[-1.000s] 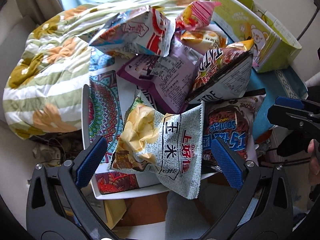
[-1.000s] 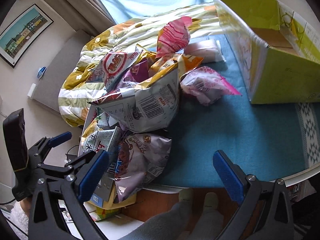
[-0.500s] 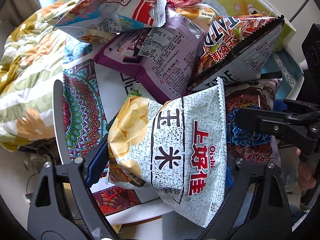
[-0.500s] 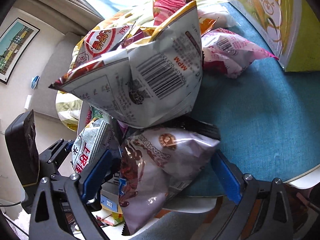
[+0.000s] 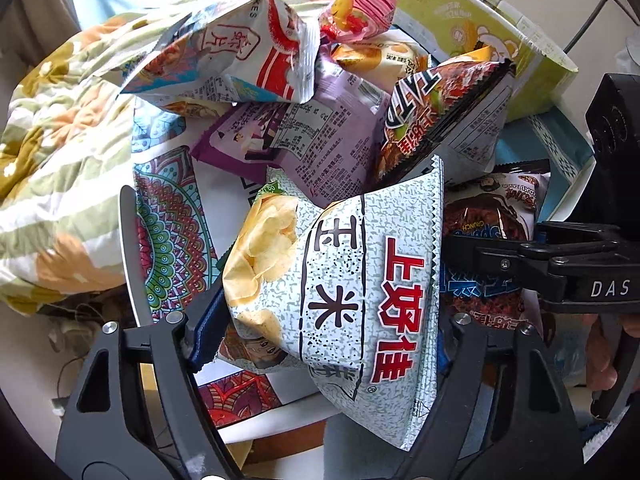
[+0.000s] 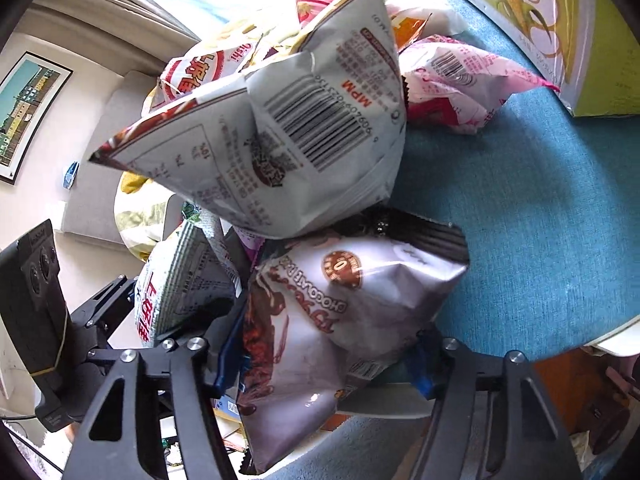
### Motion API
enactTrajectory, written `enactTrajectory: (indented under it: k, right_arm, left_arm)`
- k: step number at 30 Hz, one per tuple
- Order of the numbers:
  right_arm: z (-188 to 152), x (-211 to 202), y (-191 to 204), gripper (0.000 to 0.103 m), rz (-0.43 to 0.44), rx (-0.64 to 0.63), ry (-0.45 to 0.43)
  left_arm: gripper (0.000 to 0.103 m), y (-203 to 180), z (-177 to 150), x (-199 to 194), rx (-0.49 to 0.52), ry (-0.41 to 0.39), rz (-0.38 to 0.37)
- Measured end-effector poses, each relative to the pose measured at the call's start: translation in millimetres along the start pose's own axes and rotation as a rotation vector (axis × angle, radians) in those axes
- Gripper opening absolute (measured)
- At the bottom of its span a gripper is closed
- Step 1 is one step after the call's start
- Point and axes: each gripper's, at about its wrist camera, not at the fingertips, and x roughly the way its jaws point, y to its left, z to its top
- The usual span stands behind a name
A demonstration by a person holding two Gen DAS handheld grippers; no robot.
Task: Organize snacks
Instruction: 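Grasp the white-green Oishi chip bag with the left tool while the right tool grasps the chocolate bag, then carry both bags over the cardboard box and open both tools to drop them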
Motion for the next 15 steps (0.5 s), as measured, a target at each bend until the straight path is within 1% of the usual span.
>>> enactTrajectory:
  k: [2,4,9,15]
  right_arm:
    - [-2,-7,-4,0.055,-0.011,0.003,-0.005]
    - [-3,-16,-7,0.054,-0.017,0.011,-0.016]
    - [-3,-52,-22,0.054,-0.053,0.027,-0.069]
    - [7,-104,-24,0.053,-0.118,0.023,-0.153]
  left_arm:
    - [0.075,-3,4,-9,0.006,-0.011,-0.001]
    - [0.075,-5,-1,-22,0.01,-0.023,-0.011]
    - [0.075,-18,10,-52,0.025,-0.064,-0.008]
    - [0.075,-35,39,-84,0.038,-0.133,-0.02]
